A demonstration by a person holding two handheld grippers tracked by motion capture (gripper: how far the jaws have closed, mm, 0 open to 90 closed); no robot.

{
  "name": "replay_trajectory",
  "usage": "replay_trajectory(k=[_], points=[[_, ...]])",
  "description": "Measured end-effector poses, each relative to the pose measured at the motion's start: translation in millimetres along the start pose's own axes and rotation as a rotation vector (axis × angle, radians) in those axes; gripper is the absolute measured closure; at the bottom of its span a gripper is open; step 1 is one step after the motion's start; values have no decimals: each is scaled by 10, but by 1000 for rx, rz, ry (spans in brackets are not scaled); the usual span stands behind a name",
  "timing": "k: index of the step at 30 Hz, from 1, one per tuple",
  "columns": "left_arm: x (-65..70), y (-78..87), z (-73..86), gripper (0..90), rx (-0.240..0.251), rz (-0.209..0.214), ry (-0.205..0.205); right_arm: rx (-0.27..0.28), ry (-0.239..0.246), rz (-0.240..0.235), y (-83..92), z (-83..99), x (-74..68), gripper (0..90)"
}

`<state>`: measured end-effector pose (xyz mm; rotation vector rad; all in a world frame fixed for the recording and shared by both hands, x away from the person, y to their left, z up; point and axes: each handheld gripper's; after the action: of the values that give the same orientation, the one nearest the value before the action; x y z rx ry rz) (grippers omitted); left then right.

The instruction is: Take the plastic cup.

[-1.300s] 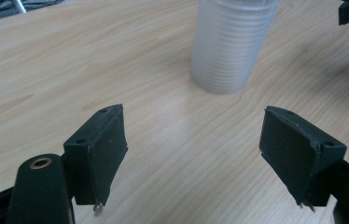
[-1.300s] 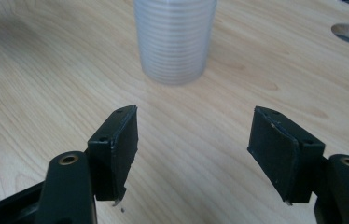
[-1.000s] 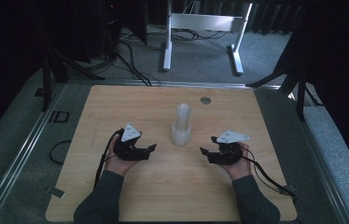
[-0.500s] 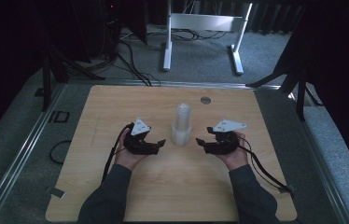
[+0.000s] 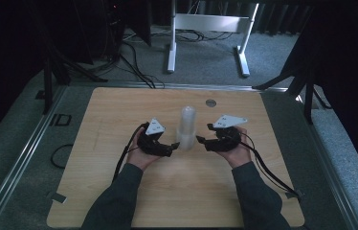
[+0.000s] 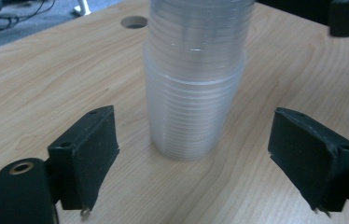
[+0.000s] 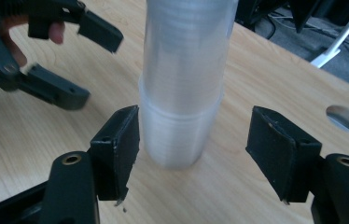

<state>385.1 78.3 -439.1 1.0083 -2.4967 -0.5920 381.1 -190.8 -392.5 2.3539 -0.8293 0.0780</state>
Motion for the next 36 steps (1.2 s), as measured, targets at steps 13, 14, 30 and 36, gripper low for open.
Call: replay_trajectory(k=[13, 14, 30, 36], points=[[15, -181, -73, 167, 34, -12, -24, 63, -9, -17, -42, -305, 117, 239], [15, -181, -73, 167, 34, -12, -24, 65, -9, -16, -50, -323, 119, 230], [9, -407, -53, 170, 33, -3, 21, 94, -22, -43, -289, -497, 189, 214], [30, -433, -54, 176, 44, -7, 24, 114, -20, -53, -367, -547, 181, 245]])
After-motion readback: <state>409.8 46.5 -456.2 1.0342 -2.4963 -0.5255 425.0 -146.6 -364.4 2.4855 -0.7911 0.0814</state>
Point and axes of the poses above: each handheld gripper's, and its own axes: y roughly backward along the jaws, z roughly out of its underside, x roughly to its right, and after that the axes turned 11 degrees about y, right-handed
